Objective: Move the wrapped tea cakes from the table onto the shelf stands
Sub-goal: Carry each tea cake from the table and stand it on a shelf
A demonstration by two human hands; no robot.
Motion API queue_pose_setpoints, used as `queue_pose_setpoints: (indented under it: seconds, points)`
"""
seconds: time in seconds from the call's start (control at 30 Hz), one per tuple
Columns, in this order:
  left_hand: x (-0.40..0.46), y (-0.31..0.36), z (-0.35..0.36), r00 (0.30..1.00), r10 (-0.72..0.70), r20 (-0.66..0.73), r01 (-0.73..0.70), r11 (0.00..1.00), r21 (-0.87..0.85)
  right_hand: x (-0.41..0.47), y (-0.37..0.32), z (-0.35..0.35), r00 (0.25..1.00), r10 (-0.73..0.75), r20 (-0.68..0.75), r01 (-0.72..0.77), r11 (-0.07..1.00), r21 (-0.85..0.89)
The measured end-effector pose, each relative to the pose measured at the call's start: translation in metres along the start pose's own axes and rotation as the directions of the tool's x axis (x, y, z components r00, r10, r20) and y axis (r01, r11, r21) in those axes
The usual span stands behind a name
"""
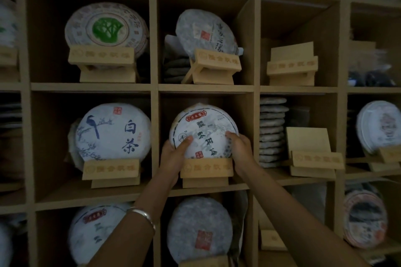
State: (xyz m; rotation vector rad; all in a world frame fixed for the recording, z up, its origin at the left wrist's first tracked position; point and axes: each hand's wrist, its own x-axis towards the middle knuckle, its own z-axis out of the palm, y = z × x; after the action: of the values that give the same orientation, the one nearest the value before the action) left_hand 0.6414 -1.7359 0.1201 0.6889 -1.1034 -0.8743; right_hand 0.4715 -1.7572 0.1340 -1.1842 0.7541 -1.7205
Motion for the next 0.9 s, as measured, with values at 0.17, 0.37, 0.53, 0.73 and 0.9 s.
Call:
queue_pose_setpoints:
  seconds: [0.17, 0.37, 0.53, 0.73, 0.9]
  points:
    - [-0.007, -0.002, -0.008, 0.993, -0.068, -0.1, 0.074, 0.995, 0.063, -0.014, 0.004, -0.023, 0.987, 0.154, 0.045, -0.144, 0.975, -0.171]
    - [-0.028, -0.017, -0.005, 0.975, 0.098, -0.198, -0.06, 0.98, 0.191, -0.026, 0.018, -0.039, 0.982, 0.177, 0.06, -0.171, 0.981, -0.094]
    - [-0.03, -0.014, -0.003, 0.985, 0.055, -0.164, -0.034, 0.991, 0.13, -0.021, 0.014, -0.039, 0.964, 0.252, 0.082, -0.242, 0.963, -0.117]
    - [-0.021, -0.014, -0.01, 0.995, -0.006, -0.102, 0.018, 0.992, 0.122, -0.025, 0.01, -0.037, 0.954, 0.283, 0.102, -0.27, 0.954, -0.127]
    - [-0.025, -0.017, -0.019, 0.999, -0.013, -0.051, 0.021, 0.986, 0.166, -0.035, 0.016, -0.035, 0.982, 0.169, 0.086, -0.162, 0.983, -0.082]
